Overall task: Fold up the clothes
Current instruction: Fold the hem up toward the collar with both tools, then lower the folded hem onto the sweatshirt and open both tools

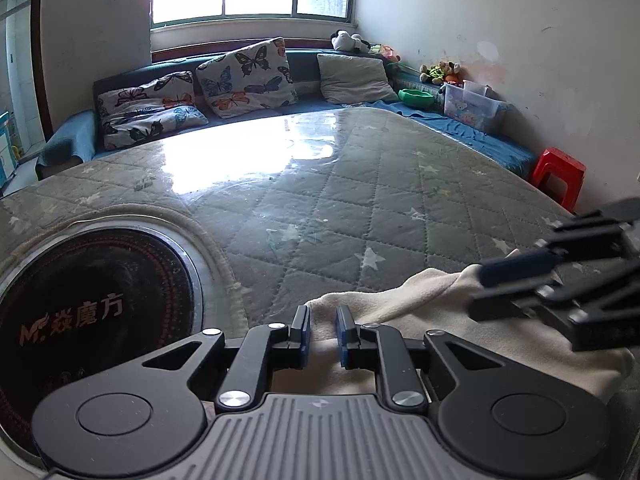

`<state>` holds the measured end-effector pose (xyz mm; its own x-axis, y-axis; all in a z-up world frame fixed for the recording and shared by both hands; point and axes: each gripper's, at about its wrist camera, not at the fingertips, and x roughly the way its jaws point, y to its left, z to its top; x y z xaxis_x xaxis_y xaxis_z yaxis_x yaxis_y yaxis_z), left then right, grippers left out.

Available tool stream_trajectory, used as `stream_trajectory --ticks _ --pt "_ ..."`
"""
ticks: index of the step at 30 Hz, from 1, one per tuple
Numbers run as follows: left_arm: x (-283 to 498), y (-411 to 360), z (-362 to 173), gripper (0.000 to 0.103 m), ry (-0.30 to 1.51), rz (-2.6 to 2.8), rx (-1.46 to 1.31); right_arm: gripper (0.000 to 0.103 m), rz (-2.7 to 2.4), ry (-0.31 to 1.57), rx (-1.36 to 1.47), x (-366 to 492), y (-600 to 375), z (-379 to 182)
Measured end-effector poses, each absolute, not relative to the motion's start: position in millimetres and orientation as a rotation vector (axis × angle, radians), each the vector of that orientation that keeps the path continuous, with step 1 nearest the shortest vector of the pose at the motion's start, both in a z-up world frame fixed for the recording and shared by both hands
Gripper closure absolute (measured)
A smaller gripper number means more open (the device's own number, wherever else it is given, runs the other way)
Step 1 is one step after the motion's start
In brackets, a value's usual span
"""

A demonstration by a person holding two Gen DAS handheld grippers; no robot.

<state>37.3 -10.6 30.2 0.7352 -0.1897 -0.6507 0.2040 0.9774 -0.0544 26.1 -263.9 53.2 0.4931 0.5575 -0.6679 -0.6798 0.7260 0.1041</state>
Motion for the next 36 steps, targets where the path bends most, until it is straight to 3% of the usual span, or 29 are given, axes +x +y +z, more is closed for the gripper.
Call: stream_trajectory --ticks 18,36 --pt "-8 -18 53 0.086 0.646 -0.215 0.025 0.076 0.602 0.717 -0.13 5 -324 54" --pt "-23 27 34 0.086 0.688 -0.035 -0.033 0.077 0.591 0.71 -0.154 20 -307 41"
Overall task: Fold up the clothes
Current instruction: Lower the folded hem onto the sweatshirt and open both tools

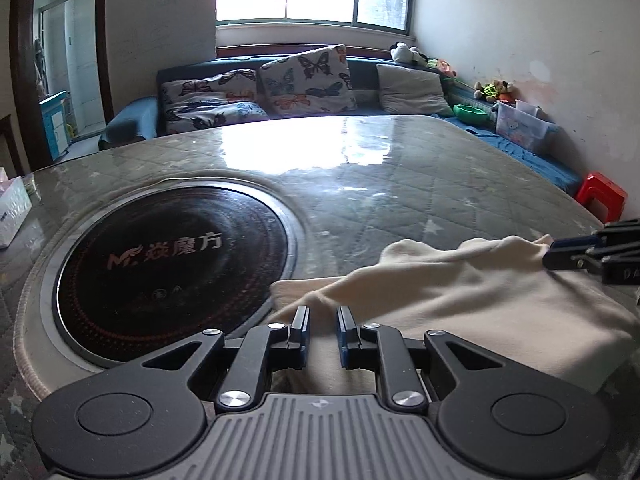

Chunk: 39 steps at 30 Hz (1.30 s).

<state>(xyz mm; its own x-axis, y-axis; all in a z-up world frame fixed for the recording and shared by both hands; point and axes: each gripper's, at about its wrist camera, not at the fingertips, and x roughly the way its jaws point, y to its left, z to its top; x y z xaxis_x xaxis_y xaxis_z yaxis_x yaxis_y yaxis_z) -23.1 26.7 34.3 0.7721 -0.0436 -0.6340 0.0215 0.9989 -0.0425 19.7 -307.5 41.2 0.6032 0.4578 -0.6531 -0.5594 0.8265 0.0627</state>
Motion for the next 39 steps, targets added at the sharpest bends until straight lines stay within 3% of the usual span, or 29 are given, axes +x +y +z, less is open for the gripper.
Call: stream_trajectory --ticks 14,22,39 --pt "-59 14 55 0.086 0.644 -0.09 -0.027 0.076 0.672 0.689 -0.235 -19 -311 60" --pt "-83 -22 52 0.085 0.639 -0.209 0.0 0.069 0.786 0.652 -0.276 -60 -286 63" --pt "-84 -55 30 0.085 0.65 -0.285 0.06 0.07 0.767 0.629 -0.263 -82 -282 42"
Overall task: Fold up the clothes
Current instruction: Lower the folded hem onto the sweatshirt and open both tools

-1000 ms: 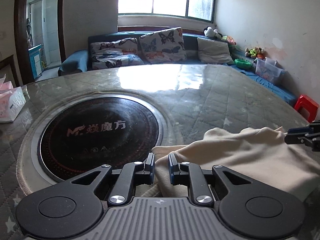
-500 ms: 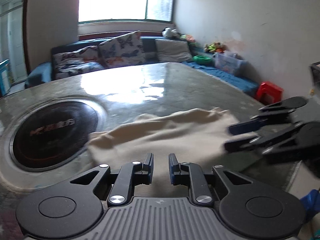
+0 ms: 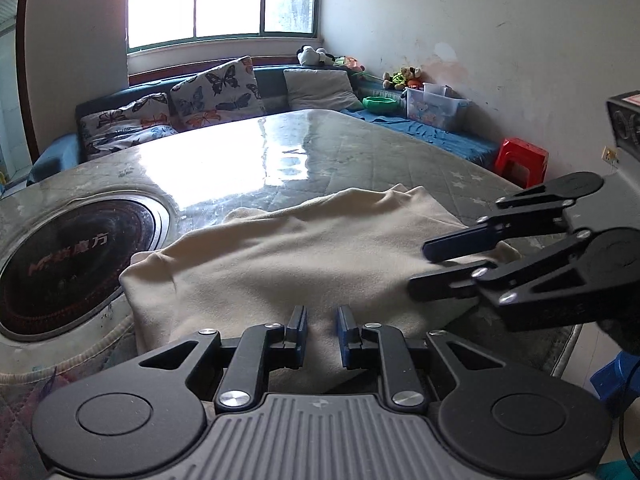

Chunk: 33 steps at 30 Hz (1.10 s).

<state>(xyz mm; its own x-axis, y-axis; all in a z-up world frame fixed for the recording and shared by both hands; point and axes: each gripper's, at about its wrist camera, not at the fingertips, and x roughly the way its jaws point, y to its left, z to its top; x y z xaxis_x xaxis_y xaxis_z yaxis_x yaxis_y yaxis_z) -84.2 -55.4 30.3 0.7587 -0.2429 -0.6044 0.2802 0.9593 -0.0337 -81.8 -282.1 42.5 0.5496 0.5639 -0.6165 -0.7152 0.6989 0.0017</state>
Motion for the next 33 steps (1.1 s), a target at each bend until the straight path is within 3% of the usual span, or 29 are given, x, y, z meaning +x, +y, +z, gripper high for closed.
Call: stream_trajectory --ticks 3,16,33 --pt "-84 -57 29 0.084 0.646 -0.285 0.067 0.075 0.745 0.642 -0.253 -84 -289 42" --pt "-83 -55 28 0.082 0.649 -0.29 0.068 0.081 0.671 0.672 -0.201 -90 -319 37" --pt "-64 -93 38 0.082 0.631 -0.359 0.075 0.082 0.652 0.61 -0.138 -86 -332 58"
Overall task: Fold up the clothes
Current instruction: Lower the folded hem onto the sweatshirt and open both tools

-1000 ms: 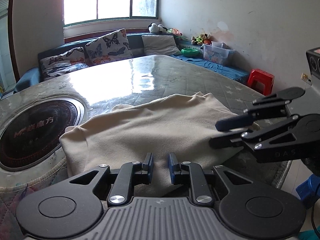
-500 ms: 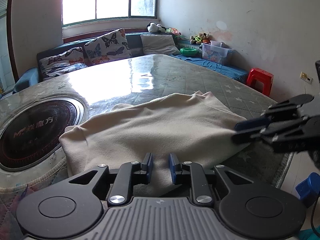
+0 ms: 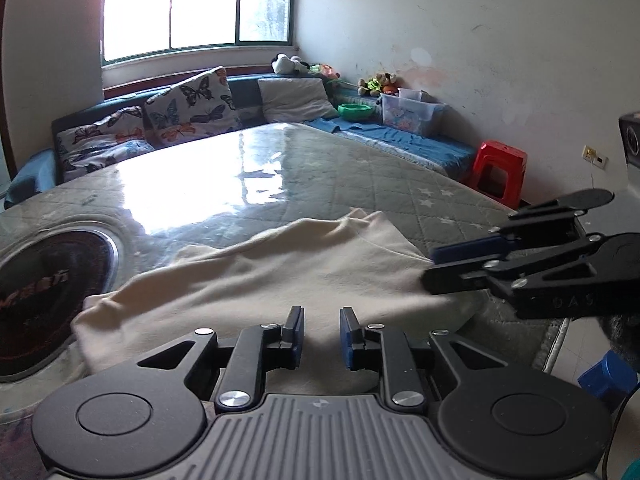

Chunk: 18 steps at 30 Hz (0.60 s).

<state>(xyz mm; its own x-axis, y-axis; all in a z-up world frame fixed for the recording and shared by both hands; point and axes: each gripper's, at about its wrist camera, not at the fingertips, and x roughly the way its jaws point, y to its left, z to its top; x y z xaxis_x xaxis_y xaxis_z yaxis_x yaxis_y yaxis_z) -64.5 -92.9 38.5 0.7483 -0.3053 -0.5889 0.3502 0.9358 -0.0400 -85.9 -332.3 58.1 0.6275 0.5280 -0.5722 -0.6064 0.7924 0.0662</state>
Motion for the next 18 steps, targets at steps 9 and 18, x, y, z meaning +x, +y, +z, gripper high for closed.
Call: stream_trajectory --ticks 9,18 --pt "-65 -94 29 0.082 0.631 -0.373 0.09 0.082 0.679 0.632 -0.233 -81 -303 40" --pt "-74 -78 34 0.081 0.614 -0.333 0.02 0.082 0.704 0.622 -0.257 -83 -295 48"
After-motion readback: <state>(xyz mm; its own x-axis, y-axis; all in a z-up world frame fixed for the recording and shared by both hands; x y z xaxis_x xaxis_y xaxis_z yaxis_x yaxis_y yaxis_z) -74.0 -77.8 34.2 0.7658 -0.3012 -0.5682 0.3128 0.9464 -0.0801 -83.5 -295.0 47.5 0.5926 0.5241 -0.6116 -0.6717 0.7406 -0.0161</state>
